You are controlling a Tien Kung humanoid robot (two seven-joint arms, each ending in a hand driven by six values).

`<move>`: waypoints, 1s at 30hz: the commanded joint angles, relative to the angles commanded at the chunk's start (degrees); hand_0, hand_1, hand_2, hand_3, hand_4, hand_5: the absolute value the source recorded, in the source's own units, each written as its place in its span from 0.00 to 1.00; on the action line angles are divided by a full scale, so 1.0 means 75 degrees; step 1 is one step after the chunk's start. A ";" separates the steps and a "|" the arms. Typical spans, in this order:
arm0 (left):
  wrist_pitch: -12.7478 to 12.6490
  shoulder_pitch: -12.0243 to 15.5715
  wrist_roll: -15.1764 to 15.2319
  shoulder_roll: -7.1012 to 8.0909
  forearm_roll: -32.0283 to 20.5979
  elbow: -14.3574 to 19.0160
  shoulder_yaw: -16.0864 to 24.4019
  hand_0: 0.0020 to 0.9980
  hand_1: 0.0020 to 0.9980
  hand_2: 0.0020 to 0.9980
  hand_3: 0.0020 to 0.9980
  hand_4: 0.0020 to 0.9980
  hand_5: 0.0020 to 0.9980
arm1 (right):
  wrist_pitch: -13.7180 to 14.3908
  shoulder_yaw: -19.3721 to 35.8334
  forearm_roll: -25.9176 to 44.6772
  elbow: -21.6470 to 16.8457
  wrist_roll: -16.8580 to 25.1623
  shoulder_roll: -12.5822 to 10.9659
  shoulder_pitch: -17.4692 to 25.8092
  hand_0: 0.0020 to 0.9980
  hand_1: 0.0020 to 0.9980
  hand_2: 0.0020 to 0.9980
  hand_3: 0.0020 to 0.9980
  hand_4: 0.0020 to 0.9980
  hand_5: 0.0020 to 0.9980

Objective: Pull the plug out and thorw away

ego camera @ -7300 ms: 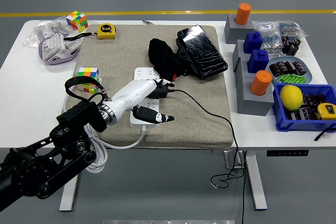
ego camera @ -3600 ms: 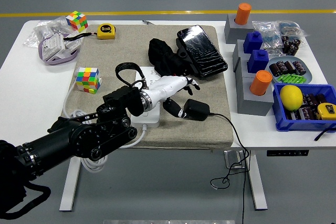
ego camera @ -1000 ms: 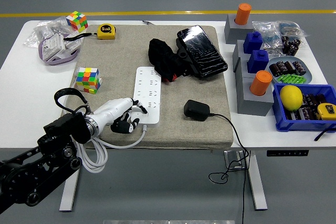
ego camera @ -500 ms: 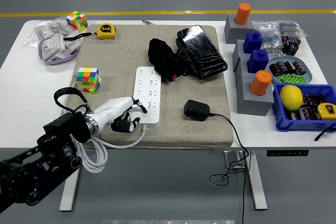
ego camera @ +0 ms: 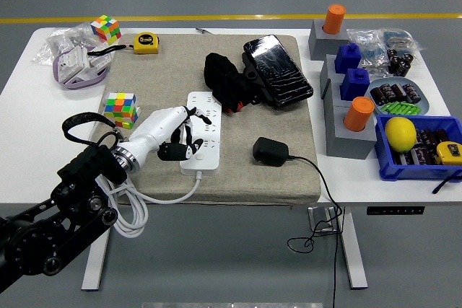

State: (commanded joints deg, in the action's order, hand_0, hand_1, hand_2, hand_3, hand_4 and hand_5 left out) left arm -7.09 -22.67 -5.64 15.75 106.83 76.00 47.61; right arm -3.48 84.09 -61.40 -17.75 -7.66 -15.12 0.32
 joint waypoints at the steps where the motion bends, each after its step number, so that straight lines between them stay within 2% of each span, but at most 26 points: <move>1: -0.0016 -0.0003 -0.0001 -0.0006 0.0025 -0.0036 0.0001 0.56 0.76 0.75 0.87 0.86 0.19 | -0.0001 -0.0002 0.0000 0.0003 0.0000 -0.0001 0.0000 0.57 0.65 0.67 0.57 0.97 0.48; 3: -0.0080 -0.0020 0.0035 -0.0024 0.0043 -0.0161 0.0012 0.56 0.76 0.75 0.87 0.86 0.19 | -0.0003 -0.0012 0.0004 0.0003 0.0000 -0.0003 -0.0001 0.57 0.65 0.67 0.57 0.97 0.48; 4: -0.0125 -0.0039 0.0064 -0.0035 -0.0002 -0.0234 0.0013 0.93 1.00 0.98 0.99 1.00 0.41 | -0.0003 -0.0016 0.0006 0.0004 0.0000 -0.0004 -0.0002 0.57 0.65 0.67 0.57 0.97 0.48; 9: -0.0128 -0.0074 0.0042 -0.0098 -0.0190 -0.0578 0.0110 0.93 1.00 0.98 0.99 1.00 0.41 | 0.0011 -0.0060 0.0030 -0.0007 0.0001 -0.0021 -0.0023 0.57 0.65 0.67 0.57 0.97 0.48; 10: -0.0128 -0.0055 0.0036 -0.0105 -0.0233 -0.0621 0.0142 1.00 1.00 1.00 1.00 1.00 0.80 | 0.0016 -0.0069 0.0031 -0.0010 -0.0001 -0.0029 -0.0029 0.57 0.65 0.67 0.57 0.97 0.48; 15: -0.0079 -0.0004 0.0174 -0.0119 -0.0562 -0.0811 0.0243 1.00 1.00 1.00 1.00 1.00 0.80 | 0.0021 -0.0092 0.0032 -0.0004 -0.0008 -0.0048 -0.0035 0.57 0.65 0.67 0.57 0.97 0.48; 16: -0.0073 0.0001 0.0214 -0.0120 -0.0646 -0.0853 0.0258 1.00 1.00 1.00 1.00 1.00 1.00 | 0.0020 -0.0088 0.0033 -0.0002 -0.0008 -0.0046 -0.0037 0.57 0.65 0.67 0.57 0.97 0.48; 21: -0.0268 0.0040 0.0551 -0.0128 -0.0741 -0.1165 0.0502 1.00 1.00 1.00 1.00 1.00 1.00 | 0.0018 -0.0106 0.0047 -0.0005 -0.0009 -0.0044 -0.0049 0.57 0.65 0.67 0.57 0.97 0.48; 27: -0.0425 0.0081 0.0393 -0.0098 -0.0296 -0.1182 0.0783 1.00 1.00 1.00 1.00 1.00 1.00 | 0.0019 -0.0118 0.0041 0.0003 -0.0020 -0.0065 -0.0042 0.57 0.65 0.67 0.57 0.97 0.48; 28: -0.0485 0.0088 0.0381 -0.0100 -0.0218 -0.1177 0.0816 1.00 1.00 1.00 1.00 1.00 0.72 | 0.0019 -0.0123 0.0043 0.0004 -0.0021 -0.0065 -0.0040 0.57 0.65 0.67 0.57 0.97 0.48; 30: -0.0566 0.0110 0.0382 -0.0109 -0.0169 -0.1173 0.0885 1.00 1.00 1.00 1.00 1.00 0.72 | 0.0018 -0.0137 0.0049 0.0004 -0.0020 -0.0062 -0.0036 0.57 0.65 0.67 0.57 0.97 0.48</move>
State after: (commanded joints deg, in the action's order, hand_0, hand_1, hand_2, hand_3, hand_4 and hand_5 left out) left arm -11.33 -21.84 -2.77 14.94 105.56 67.20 54.25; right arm -3.35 83.06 -61.03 -17.73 -7.81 -15.58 0.05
